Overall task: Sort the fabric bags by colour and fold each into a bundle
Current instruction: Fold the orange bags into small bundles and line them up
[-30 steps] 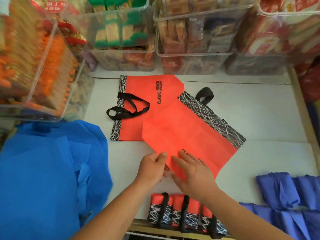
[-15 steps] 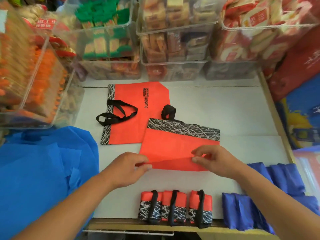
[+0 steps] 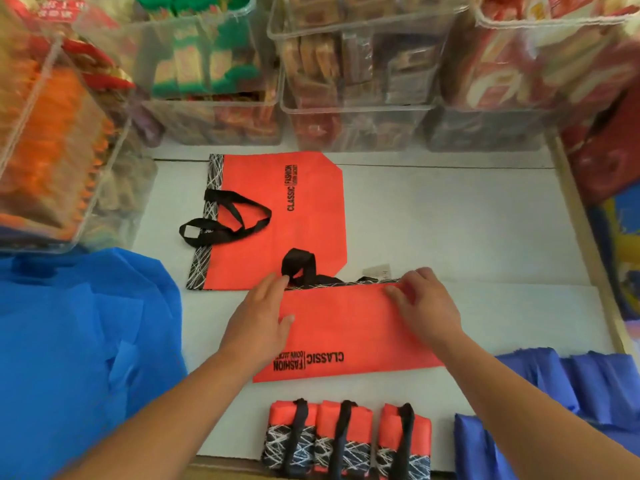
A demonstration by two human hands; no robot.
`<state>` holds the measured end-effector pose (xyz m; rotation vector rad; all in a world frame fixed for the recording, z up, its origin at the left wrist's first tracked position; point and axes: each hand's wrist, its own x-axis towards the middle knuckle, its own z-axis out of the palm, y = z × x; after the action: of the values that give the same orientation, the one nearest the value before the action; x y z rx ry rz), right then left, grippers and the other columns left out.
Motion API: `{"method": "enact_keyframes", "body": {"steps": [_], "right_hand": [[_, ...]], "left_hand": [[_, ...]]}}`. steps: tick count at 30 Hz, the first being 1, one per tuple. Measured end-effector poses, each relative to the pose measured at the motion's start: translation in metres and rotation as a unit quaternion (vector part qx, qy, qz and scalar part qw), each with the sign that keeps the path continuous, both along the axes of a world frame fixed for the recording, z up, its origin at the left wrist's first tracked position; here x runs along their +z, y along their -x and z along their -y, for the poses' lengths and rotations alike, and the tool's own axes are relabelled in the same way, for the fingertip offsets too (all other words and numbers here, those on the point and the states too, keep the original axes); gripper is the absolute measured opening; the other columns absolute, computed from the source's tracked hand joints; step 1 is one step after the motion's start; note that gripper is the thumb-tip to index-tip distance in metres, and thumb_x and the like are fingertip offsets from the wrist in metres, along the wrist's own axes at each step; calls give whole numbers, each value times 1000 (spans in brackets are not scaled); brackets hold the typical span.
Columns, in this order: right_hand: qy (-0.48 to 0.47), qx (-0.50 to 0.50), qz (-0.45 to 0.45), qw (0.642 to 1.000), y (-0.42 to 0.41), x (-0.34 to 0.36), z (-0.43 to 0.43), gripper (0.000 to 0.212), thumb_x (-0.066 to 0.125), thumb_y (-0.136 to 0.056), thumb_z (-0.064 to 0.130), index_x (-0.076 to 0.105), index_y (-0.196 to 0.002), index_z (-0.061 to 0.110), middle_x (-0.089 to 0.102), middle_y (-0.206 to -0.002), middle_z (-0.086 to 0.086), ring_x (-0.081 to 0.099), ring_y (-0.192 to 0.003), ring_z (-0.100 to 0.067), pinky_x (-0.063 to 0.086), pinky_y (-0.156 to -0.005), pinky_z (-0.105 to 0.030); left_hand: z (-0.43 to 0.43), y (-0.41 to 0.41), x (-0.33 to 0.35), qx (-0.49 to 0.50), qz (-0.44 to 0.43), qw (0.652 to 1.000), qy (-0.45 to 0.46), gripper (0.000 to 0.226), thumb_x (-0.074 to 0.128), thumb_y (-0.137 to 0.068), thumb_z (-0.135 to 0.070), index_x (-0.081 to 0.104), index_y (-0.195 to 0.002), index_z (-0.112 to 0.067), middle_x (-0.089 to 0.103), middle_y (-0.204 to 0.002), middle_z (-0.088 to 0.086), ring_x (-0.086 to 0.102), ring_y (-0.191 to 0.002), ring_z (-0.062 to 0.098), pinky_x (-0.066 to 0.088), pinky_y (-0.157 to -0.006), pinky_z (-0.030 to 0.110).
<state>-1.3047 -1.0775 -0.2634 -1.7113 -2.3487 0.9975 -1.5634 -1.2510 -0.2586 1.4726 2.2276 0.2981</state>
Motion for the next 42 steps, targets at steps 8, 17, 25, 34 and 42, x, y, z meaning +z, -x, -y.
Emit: {"method": "enact_keyframes", "body": {"steps": [8,17,25,34,42], "right_hand": [[-135,-19,70,988,13,-35,8,31,55,-98,54,61,-109,26,51,-105,1,53,-100,-28,44,-70,-38],[-246,244,79,935,9,-48,47,65,42,-100,64,38,-158,36,23,-170,-5,18,-157,-34,19,-122,-62],[-251,234,106,933,9,-61,45,69,35,-97,71,31,-159,40,21,-171,-3,17,-158,-31,16,-124,-60],[-148,279,-14,949,4,-27,31,64,41,-95,76,64,-138,35,33,-166,1,28,-155,-24,25,-122,-57],[-56,216,47,974,-7,18,-31,83,39,-72,97,66,-129,43,47,-153,25,59,-128,-8,52,-100,-34]], "left_hand": [[18,-29,-42,-103,-119,988,12,76,36,-101,-55,21,-164,-15,7,-172,6,3,-160,22,10,-126,49],[27,-29,-54,-125,-110,986,13,92,38,-95,-76,20,-164,-18,7,-172,9,2,-160,27,17,-125,57],[32,16,-57,-366,-128,921,-30,92,44,-86,-86,22,-162,-39,5,-173,1,1,-160,27,7,-127,55],[0,12,-12,-354,-84,931,31,55,43,-99,-55,68,-131,-18,47,-158,10,33,-152,31,28,-123,57],[-40,41,-4,-181,21,983,12,54,29,-102,-59,64,-97,-19,58,-121,-10,52,-114,13,50,-93,38]]}}
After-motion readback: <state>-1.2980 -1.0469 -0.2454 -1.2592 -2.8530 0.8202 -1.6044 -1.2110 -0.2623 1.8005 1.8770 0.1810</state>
